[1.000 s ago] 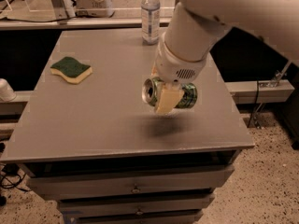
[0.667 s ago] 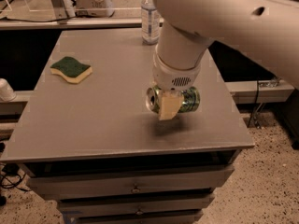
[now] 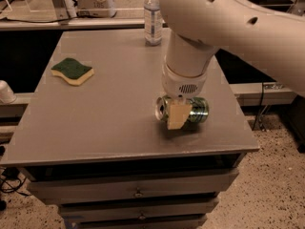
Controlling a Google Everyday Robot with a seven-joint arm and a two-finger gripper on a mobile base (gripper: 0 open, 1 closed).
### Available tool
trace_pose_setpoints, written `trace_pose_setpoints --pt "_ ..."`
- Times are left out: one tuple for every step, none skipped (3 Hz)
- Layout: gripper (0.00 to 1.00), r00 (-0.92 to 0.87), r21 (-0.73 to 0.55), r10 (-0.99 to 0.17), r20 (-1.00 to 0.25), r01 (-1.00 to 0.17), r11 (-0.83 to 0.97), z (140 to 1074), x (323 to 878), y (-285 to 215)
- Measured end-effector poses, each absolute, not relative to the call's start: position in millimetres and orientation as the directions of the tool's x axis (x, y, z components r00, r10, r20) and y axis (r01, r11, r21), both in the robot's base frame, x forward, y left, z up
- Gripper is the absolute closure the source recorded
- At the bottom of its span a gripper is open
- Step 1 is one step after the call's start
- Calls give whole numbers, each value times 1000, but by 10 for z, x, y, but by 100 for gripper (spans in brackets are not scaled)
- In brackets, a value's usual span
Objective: Knock green can over
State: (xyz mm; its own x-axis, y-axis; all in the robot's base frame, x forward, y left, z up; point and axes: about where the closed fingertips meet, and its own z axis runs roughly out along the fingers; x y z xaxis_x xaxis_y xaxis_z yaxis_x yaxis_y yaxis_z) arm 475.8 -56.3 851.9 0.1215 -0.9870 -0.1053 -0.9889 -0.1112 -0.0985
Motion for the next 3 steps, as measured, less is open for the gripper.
trace_pose_setpoints --pt "36 97 -61 -986 -132 -994 -89 8442 4741 -583" --pt "12 81 -37 -985 -153 -996 -76 8407 4730 -595" --pt "0 72 -24 -984 -163 -997 -69 8390 4723 -611"
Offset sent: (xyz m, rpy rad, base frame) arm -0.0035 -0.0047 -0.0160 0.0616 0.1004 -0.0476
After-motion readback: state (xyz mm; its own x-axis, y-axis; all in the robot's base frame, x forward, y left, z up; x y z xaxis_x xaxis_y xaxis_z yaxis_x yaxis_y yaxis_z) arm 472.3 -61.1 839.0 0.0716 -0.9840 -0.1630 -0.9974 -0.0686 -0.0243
